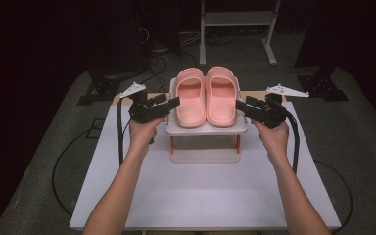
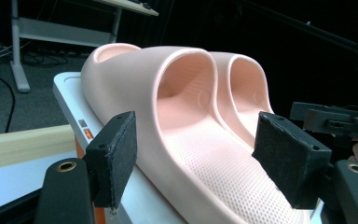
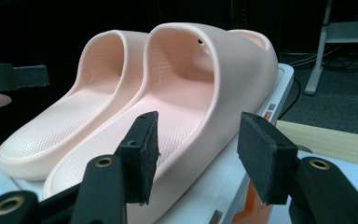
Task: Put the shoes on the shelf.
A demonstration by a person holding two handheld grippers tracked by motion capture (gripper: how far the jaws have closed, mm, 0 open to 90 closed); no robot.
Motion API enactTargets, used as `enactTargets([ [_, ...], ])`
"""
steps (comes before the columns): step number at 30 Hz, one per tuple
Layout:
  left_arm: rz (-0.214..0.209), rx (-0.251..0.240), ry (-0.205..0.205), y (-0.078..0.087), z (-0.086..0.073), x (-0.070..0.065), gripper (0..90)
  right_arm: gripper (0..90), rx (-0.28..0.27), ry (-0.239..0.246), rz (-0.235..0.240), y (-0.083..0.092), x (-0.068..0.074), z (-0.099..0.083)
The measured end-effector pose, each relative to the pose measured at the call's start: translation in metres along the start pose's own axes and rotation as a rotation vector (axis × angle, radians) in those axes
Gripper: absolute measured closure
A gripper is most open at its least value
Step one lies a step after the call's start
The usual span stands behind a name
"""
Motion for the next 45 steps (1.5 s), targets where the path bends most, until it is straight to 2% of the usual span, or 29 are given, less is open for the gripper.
enactTargets([
  [7, 0.000, 0.001, 0.007, 0.002, -0.005, -0.001, 27.8, 39.6, -0.002, 0.001, 0.015, 0.006, 0.002, -0.003],
  [17, 0.005, 0.009, -0.009, 0.008, -0.012, -0.003, 22.2, 28.1, -0.012, 0.001, 0.032, 0.014, 0.002, -0.008],
  [22, 0.000, -0.003, -0.015, 0.014, -0.014, -0.004, 19.2, 26.3, -0.017, 0.015, 0.027, 0.019, 0.003, -0.013],
  [26, -0.033, -0.017, -0.016, 0.018, -0.017, -0.005, 18.3, 23.8, -0.025, 0.015, 0.029, 0.021, 0.002, -0.016],
  [36, -0.028, -0.020, -0.022, 0.027, -0.023, -0.005, 10.9, 20.6, -0.016, 0.008, 0.036, 0.028, 0.001, -0.025],
  [45, -0.035, -0.028, -0.030, 0.034, -0.030, -0.010, 9.3, 20.2, -0.029, 0.007, 0.037, 0.037, 0.002, -0.032],
])
Point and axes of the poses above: each handheld gripper's, and its own axes: y roughly backward along the jaws, z roughly out of its top, x roughly to its left, the point moved 5 cm from there along -y, roughly forward along the jaws, and after that the axes turned 11 degrees about x, right-handed, at the moved point
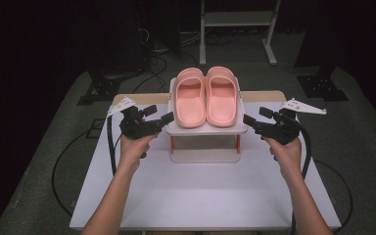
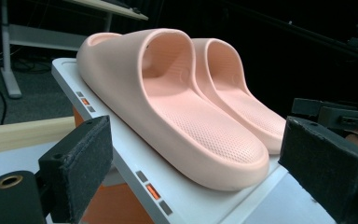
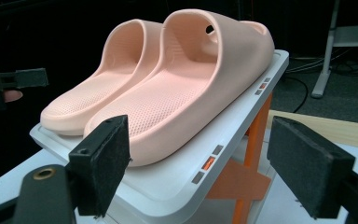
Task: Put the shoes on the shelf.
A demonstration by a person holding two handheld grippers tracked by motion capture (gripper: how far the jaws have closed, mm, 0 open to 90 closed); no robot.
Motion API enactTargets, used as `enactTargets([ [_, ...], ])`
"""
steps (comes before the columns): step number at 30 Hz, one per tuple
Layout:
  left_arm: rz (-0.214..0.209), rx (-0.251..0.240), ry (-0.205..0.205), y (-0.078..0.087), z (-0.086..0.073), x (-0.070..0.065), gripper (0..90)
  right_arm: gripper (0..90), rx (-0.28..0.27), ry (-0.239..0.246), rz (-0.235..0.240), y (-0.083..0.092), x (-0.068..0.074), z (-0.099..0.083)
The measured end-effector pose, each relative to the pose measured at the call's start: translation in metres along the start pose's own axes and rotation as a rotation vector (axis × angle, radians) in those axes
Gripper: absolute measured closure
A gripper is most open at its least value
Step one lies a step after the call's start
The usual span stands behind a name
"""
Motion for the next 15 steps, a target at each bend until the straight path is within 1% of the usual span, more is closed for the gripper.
enactTargets([
  [1, 0.001, 0.004, -0.004, 0.001, -0.001, 0.000, 9.1, 19.8, -0.006, 0.006, -0.002, 0.001, 0.000, -0.001],
  [2, 0.001, 0.004, -0.005, 0.001, -0.002, -0.001, 8.2, 19.7, -0.003, -0.001, 0.001, 0.001, 0.001, -0.001],
  [4, 0.000, 0.005, -0.011, 0.004, -0.005, -0.003, 8.3, 19.6, -0.005, 0.000, 0.006, 0.003, 0.001, -0.003],
  [7, -0.001, 0.004, -0.012, 0.006, -0.007, -0.004, 8.3, 18.2, 0.003, 0.008, 0.005, 0.004, 0.002, -0.006],
  [9, -0.003, -0.001, -0.015, 0.008, -0.010, -0.004, 8.2, 18.1, -0.001, 0.006, 0.000, 0.006, 0.002, -0.009],
  [13, -0.008, -0.004, -0.012, 0.011, -0.015, -0.005, 8.3, 17.7, 0.004, 0.005, 0.007, 0.006, 0.003, -0.014],
  [15, -0.007, -0.006, -0.016, 0.012, -0.017, -0.005, 8.3, 17.7, 0.006, 0.003, 0.007, 0.007, 0.003, -0.015],
])
Point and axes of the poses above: each handheld gripper's, and its own axes: y roughly backward along the jaws, z roughly out of its top, x roughly to its left, the point moved 5 cm from there along -y, roughly forward along the jaws, and after that the axes turned 11 degrees about x, right-handed, at the moved point
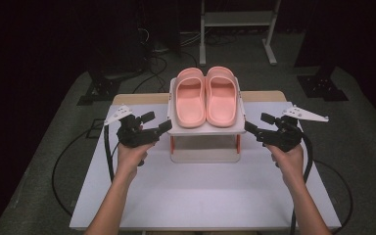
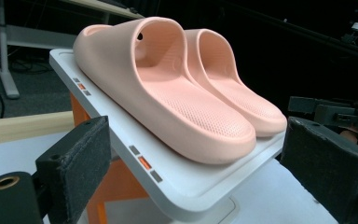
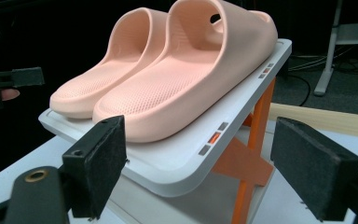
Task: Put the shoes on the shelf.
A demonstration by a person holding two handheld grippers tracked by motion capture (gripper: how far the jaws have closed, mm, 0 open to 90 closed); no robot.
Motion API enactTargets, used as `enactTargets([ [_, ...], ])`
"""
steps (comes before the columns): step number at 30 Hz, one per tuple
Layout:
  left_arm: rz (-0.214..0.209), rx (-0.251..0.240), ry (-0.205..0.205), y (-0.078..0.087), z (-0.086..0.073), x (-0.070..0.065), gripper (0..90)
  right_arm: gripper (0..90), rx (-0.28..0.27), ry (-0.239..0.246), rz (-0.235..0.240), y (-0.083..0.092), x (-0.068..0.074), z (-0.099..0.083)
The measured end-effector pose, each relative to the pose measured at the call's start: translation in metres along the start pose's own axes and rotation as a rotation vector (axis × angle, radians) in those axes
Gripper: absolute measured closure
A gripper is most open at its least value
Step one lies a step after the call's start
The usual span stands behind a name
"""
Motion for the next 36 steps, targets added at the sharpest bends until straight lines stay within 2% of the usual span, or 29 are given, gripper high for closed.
enactTargets([
  [5, 0.006, -0.013, 0.003, 0.008, -0.006, 0.000, 8.2, 16.8, 0.015, 0.013, -0.007, 0.002, 0.003, -0.006],
  [10, 0.005, -0.012, -0.005, 0.011, -0.010, 0.000, 8.2, 16.8, 0.017, 0.011, 0.009, 0.003, 0.004, -0.012],
  [36, -0.004, -0.003, -0.001, 0.015, -0.034, 0.000, 8.2, 16.7, 0.022, -0.009, 0.027, 0.012, -0.002, -0.037],
])
Point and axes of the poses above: each handheld gripper's, and its own axes: y roughly backward along the jaws, z roughly out of its top, x roughly to its left, the point moved 5 cm from there along -y, roughly forward along the jaws, and after that the axes turned 11 degrees about x, right-handed, at the moved point
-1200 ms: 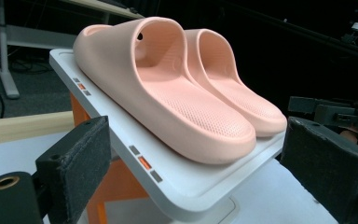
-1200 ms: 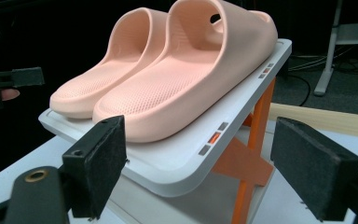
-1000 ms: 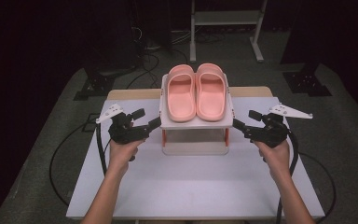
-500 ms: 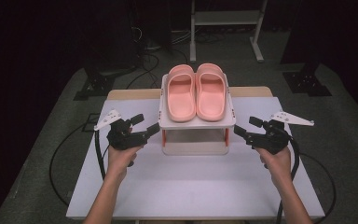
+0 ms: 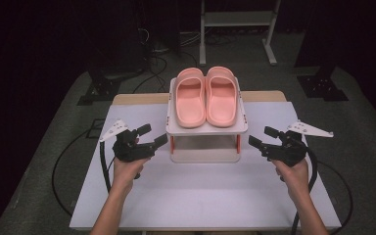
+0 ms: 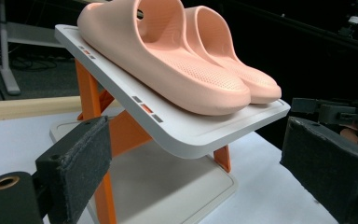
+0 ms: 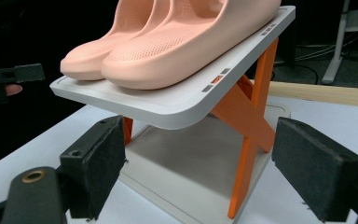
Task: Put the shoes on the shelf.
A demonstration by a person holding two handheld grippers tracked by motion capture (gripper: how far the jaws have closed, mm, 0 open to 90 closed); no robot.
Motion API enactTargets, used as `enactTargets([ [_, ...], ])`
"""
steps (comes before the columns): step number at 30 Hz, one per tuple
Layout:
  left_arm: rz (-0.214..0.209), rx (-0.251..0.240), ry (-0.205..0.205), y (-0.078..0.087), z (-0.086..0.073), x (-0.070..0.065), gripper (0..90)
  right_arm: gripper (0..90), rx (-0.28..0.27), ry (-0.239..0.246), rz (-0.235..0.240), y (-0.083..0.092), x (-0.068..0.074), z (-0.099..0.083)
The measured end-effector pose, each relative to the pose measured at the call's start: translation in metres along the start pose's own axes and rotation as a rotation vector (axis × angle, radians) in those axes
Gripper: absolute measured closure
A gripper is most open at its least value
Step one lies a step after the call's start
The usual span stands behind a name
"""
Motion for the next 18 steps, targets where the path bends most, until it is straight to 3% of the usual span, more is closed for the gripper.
enactTargets([
  [18, 0.007, 0.013, 0.008, 0.005, -0.015, 0.003, 8.2, 16.7, 0.018, -0.022, 0.006, 0.003, -0.007, -0.018],
])
Point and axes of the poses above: each handheld gripper's, and its own axes: y roughly backward along the jaws, z roughly out of its top, x roughly to its left, the point moved 5 cm from there along -y, roughly forward along the jaws, and after that the axes turned 11 degrees about x, right-handed, at the moved point
